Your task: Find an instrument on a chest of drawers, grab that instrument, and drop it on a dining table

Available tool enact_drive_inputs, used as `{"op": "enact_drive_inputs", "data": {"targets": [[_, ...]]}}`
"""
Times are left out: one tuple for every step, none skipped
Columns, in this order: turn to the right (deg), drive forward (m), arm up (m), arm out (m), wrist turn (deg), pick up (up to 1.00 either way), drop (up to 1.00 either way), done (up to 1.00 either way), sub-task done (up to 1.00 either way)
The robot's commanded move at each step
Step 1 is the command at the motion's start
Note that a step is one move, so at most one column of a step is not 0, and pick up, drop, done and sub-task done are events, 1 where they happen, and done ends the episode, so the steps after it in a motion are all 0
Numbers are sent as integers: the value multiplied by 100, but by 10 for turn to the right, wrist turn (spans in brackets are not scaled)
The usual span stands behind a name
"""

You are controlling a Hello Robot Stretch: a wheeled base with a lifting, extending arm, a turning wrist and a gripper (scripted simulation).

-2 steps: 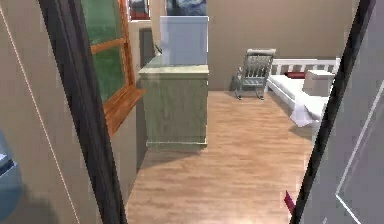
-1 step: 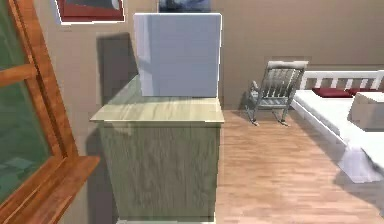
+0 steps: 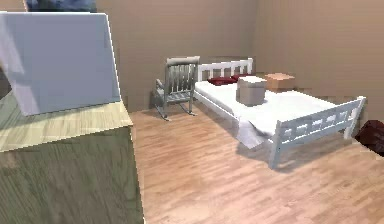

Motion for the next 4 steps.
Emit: {"op": "enact_drive_inputs", "data": {"targets": [[0,5,0,0,0,0,0,0,0],[180,0,0,0,0,0,0,0,0],[0,45,0,0,0,0,0,0,0],[-450,0,0,0,0,0,0,0,0]]}}
